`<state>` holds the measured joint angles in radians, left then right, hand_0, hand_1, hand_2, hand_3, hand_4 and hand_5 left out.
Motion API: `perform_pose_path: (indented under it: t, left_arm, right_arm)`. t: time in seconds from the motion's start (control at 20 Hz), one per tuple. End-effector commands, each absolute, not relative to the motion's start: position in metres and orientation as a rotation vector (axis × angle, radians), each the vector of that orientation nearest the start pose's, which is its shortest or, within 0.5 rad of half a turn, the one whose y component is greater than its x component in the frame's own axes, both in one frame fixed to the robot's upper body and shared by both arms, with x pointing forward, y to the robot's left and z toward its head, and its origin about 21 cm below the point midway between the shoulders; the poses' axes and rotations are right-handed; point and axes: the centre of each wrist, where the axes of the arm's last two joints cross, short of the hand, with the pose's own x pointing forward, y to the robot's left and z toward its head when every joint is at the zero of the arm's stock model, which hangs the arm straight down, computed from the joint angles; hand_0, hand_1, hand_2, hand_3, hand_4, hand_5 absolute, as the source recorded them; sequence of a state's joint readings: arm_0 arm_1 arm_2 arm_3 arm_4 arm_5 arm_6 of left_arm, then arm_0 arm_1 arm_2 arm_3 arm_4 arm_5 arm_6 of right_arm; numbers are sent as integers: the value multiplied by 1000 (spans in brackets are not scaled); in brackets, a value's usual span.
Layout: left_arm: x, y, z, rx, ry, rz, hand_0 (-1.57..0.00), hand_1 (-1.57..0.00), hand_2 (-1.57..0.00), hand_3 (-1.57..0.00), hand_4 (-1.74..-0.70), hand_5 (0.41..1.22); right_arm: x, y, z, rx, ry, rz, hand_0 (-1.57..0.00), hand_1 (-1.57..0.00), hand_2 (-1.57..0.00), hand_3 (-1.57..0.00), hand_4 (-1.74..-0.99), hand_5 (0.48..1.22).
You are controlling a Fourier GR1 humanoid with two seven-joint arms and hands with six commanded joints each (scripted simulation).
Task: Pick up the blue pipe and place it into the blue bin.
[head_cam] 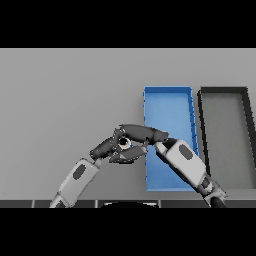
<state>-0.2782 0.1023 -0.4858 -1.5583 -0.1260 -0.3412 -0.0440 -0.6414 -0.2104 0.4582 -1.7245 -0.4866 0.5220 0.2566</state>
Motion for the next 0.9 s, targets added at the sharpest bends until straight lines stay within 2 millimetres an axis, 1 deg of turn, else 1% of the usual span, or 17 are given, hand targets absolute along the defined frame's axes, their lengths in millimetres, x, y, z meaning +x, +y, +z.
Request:
perform_pose_path:
  t: [0.0,0.05,0.1,0.2,0.25,0.4,0.5,0.55,0.65,0.7,0.75,0.8,0.85]
  left_arm:
    - [270,112,50,-485,-1665,-982,-111,-106,-101,-102,-861,734]
    - [267,109,48,-504,-1650,-944,-89,-84,-81,-82,-871,697]
    - [269,112,47,-505,-1638,-920,-71,-67,-64,-65,-882,671]
    - [268,113,47,-481,-1598,-900,-45,-43,-41,-41,-889,639]
    - [266,113,46,-480,-1577,-896,-36,-34,-32,-33,-895,625]
    - [263,113,49,-483,-1558,-888,-18,-17,-16,-16,-909,564]
    - [263,110,48,-497,-1568,-887,-11,-10,-10,-10,-918,527]
    - [260,114,46,-494,-1552,-888,-9,-8,-8,-8,-922,515]
    - [262,116,48,-480,-1541,-888,-5,-5,-5,-5,-925,500]
    - [258,118,49,-491,-1555,-889,-4,-4,-3,-4,-926,496]
    - [259,118,49,-483,-1541,-890,-3,-3,-3,-3,-927,493]
    - [258,118,47,-472,-1537,-900,-2,-2,-2,-2,-927,491]
    - [256,116,47,-477,-1539,-904,-2,-1,-1,-1,-925,488]
  right_arm:
    - [290,-91,180,933,-1651,1192,-1569,-1569,-1569,-1568,-1487,1218]
    - [290,-93,179,934,-1659,1191,-1569,-1569,-1569,-1569,-1487,1219]
    - [289,-93,178,936,-1661,1190,-1570,-1570,-1570,-1569,-1487,1219]
    - [294,-93,181,940,-1666,1170,-1570,-1570,-1570,-1570,-1488,1220]
    - [292,-93,180,985,-1643,1148,-1570,-1570,-1570,-1570,-1489,1220]
    - [298,-100,190,1099,-1537,1043,-1571,-1571,-1571,-1571,-1490,1221]
    - [299,-99,207,1146,-1484,980,-1571,-1571,-1571,-1571,-1491,1221]
    - [300,-101,220,1151,-1503,954,-1571,-1571,-1571,-1571,-1490,1221]
    - [307,-108,249,1157,-1557,939,-1571,-1571,-1571,-1571,-1492,1221]
    - [308,-107,263,1172,-1589,947,-1571,-1571,-1571,-1571,-1493,1221]
    - [310,-105,279,1174,-1627,969,-1571,-1571,-1571,-1571,-1494,1221]
    - [316,-105,292,1172,-1665,983,-1571,-1571,-1571,-1571,-1495,1221]
    - [320,-108,300,1181,-1685,967,-1571,-1571,-1571,-1571,-1495,1221]
